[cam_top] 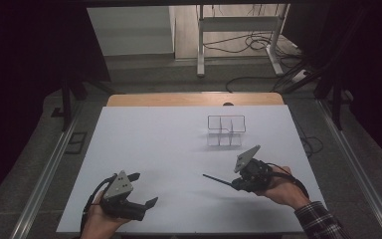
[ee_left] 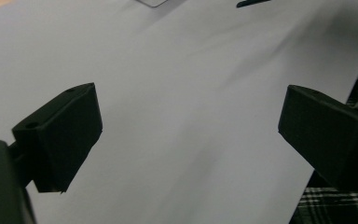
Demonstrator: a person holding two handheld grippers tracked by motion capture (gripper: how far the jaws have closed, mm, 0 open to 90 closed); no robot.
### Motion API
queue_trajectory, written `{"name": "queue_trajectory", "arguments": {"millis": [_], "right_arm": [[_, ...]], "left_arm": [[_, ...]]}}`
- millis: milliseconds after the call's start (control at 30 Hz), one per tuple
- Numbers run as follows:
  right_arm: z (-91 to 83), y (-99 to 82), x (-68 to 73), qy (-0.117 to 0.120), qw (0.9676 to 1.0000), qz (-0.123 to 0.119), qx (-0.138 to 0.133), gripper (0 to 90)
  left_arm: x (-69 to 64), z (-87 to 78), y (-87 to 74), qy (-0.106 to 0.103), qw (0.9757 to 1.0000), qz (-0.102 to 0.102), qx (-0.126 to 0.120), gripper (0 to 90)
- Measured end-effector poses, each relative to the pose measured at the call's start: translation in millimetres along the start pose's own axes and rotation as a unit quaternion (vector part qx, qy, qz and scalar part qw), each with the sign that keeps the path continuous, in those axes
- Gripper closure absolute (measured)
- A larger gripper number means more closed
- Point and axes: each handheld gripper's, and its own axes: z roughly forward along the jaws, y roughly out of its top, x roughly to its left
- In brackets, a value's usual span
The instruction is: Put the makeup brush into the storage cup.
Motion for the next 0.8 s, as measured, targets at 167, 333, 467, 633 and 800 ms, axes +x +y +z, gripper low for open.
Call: {"name": "queue_trajectory", "arguments": {"millis": [167,333,467,633,800], "right_arm": [[-2.0,4.8,5.7,0.006,0.9999,-0.013,-0.004,83.1],[-1.6,8.7,11.4,0.012,0.9997,-0.02,-0.007,83.1],[-0.4,11.9,14.9,0.019,0.9993,-0.03,-0.008,83.1],[1.8,15.3,19.3,0.026,0.9989,-0.038,-0.008,83.0],[3.0,17.9,22.4,0.032,0.9984,-0.045,-0.007,83.0]], "left_arm": [[-1.9,6.3,9.5,-0.02,0.9996,0.016,0.008,9.6],[-4.9,16.8,23.0,-0.041,0.998,0.041,0.024,10.9],[-7.7,26.6,34.3,-0.056,0.9954,0.068,0.038,11.4],[-10.7,39.0,46.3,-0.06,0.9921,0.096,0.053,16.1],[-13.0,53.0,55.8,-0.073,0.9879,0.119,0.067,21.1]]}}
